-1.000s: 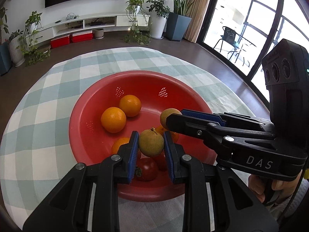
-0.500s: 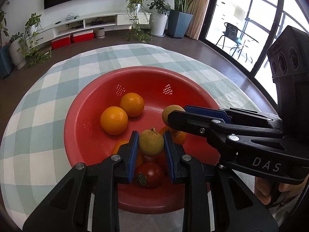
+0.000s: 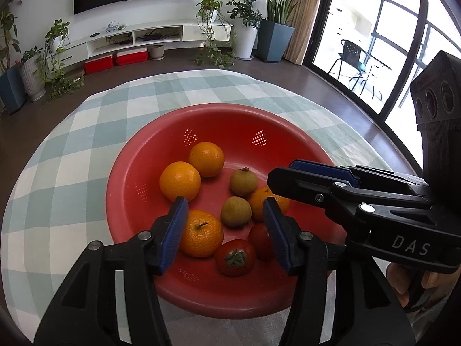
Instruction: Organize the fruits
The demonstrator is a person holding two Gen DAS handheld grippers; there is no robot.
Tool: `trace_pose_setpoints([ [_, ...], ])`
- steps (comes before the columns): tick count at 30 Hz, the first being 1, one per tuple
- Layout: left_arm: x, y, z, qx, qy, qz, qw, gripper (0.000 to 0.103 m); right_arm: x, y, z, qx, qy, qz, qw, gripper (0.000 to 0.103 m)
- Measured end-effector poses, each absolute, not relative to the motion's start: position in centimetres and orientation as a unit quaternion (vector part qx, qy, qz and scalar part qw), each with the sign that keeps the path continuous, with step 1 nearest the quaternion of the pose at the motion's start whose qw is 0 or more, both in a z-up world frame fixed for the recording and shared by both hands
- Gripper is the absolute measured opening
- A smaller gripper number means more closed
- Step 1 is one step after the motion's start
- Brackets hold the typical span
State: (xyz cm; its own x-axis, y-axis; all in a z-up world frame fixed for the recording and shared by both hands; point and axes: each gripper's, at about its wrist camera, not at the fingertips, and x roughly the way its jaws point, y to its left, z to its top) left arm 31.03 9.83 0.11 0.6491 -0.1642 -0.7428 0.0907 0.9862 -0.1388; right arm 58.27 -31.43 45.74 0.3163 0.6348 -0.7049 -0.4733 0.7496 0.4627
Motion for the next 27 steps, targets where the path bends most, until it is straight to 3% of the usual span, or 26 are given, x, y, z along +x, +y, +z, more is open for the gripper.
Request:
trace_pose_setpoints([
  [9, 29.6, 10.3, 1.4, -0.041, 0.398, -0.059, 0.915, 0.054, 57.2, -32.4, 46.7, 0.093, 0.463, 0.343, 0.812, 0.037],
  [19, 25.0, 9.4, 3.5, -0.027, 0.360, -0.032, 0.932, 0.079, 53.2, -34.3, 49.1, 0.088, 0.424, 0.341, 0.835, 0.049],
  [27, 19.6, 6.9, 4.5, 0.002, 0.337, -0.007, 0.941, 0.085, 48.9, -36.8, 50.1, 0.088, 0.396, 0.325, 0.854, 0.057],
])
